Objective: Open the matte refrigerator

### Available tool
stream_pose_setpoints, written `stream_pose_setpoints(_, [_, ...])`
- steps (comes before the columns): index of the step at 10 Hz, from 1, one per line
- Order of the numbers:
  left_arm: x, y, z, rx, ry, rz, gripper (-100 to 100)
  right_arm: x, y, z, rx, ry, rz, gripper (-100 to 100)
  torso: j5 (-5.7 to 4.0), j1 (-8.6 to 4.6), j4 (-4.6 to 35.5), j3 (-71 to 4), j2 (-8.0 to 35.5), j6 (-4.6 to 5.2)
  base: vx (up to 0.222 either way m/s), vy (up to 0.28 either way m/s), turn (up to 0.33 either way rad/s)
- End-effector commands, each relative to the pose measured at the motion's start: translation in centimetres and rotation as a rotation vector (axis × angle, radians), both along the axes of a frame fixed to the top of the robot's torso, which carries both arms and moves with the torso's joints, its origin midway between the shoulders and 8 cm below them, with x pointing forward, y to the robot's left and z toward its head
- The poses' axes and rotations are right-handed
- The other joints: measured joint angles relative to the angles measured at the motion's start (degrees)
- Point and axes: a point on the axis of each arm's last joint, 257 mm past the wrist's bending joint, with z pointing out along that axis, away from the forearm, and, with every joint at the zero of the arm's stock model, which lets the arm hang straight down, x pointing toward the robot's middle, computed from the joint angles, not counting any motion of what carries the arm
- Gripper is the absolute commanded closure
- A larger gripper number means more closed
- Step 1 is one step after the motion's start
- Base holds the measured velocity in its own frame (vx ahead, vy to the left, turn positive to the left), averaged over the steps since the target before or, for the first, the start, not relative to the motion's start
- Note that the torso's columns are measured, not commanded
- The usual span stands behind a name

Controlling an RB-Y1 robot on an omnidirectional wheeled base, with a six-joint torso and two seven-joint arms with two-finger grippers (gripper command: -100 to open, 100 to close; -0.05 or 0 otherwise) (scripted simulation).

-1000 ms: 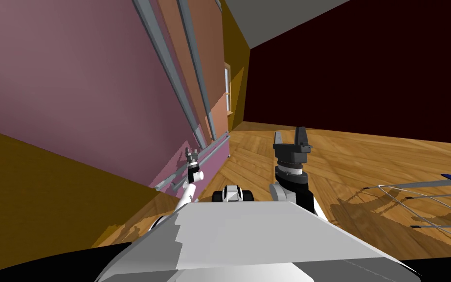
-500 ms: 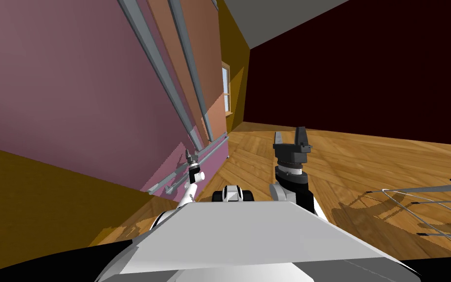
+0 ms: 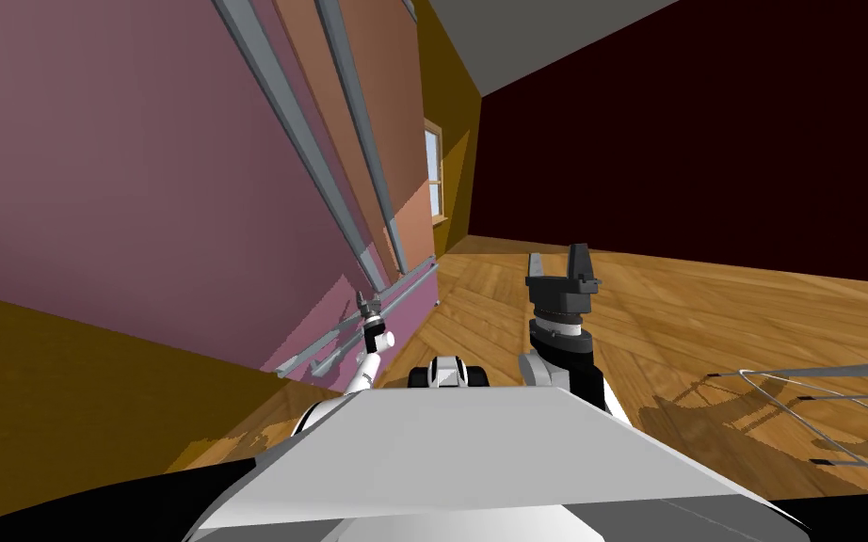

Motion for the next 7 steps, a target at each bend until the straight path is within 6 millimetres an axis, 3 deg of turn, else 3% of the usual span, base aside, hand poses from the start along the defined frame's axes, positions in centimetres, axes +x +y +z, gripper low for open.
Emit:
stream_pose_setpoints(1, [-0.1, 0.5, -1.1, -0.025, 0.009, 0.010, -100, 0.0, 0.0, 0.0, 0.000, 0.000, 0.000, 0, 0.00, 0.12, 0.1, 0.1, 0.2, -0.13, 0.049, -0.051, 0.005])
stream_pose_setpoints(7, [-0.5, 1.9, -2.3, -0.059, 0.013, 0.039, -100, 0.0, 0.0, 0.0, 0.000, 0.000, 0.000, 0, 0.03, 0.24, 0.1, 0.2, 0.4, -0.18, 0.045, -0.056, 0.007])
